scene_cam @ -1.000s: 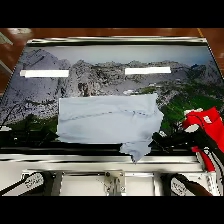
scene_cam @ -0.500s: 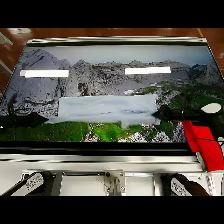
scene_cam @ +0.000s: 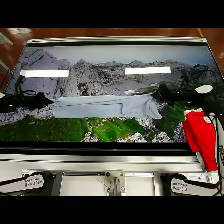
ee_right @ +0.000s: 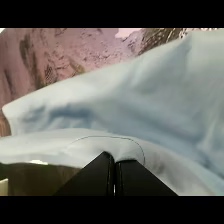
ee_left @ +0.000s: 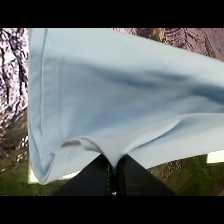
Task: Fold the shirts.
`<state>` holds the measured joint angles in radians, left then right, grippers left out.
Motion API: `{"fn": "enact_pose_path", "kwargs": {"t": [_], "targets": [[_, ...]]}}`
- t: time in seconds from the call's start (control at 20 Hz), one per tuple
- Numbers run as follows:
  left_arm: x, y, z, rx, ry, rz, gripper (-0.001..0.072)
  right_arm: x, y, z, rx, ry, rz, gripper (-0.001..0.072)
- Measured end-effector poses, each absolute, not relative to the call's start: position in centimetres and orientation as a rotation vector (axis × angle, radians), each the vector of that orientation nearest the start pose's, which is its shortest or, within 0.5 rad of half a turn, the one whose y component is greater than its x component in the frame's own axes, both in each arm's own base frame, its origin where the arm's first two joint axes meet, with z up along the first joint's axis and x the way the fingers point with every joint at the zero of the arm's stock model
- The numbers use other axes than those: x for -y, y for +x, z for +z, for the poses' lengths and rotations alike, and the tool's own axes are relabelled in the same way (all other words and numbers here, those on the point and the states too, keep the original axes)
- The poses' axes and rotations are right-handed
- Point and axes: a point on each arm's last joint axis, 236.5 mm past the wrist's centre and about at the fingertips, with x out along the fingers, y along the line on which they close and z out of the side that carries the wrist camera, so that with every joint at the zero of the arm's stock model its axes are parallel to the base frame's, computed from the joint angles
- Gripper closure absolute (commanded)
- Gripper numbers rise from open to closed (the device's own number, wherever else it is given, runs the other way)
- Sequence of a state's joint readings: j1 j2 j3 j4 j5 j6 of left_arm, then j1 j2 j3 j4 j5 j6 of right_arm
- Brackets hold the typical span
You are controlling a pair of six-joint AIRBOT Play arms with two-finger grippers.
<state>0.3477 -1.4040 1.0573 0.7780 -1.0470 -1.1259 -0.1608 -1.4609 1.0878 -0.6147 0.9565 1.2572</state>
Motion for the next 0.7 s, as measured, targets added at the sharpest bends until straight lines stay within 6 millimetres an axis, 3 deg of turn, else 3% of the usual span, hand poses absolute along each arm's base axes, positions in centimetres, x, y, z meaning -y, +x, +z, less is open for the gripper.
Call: {"fn": "enact_pose_path", "kwargs": {"t": [0.05, 0.1, 0.15, 0.2, 0.4, 0.6, 0.7], "targets": [[0.3, 42.6, -1.7, -1.100, -0.646, -0.251, 0.0526, -8.7, 45.6, -0.9, -1.074, 0.799, 0.323, 0.0604], [0.3, 43.2, -2.5, -1.116, -0.675, -0.234, 0.0284, -8.8, 46.1, -1.9, -1.085, 0.806, 0.310, 0.0397], [0.2, 43.6, -3.1, -1.131, -0.701, -0.220, 0.0115, -8.7, 46.4, -3.0, -1.097, 0.806, 0.298, 0.0073], [0.2, 44.0, -3.5, -1.141, -0.726, -0.206, 0.0089, -8.6, 46.5, -3.9, -1.112, 0.799, 0.289, 0.0016], [0.2, 44.6, -3.6, -1.167, -0.766, -0.204, 0.0100, -6.2, 46.1, -5.8, -1.153, 0.641, 0.274, 0.0015], [0.6, 44.5, -1.9, -1.192, -0.770, -0.255, 0.0102, -1.4, 43.4, -7.1, -1.270, 0.486, 0.200, 0.0014], [1.0, 44.4, -0.9, -1.198, -0.762, -0.281, 0.0107, -0.3, 42.5, -7.7, -1.311, 0.483, 0.176, 0.0014]]}}
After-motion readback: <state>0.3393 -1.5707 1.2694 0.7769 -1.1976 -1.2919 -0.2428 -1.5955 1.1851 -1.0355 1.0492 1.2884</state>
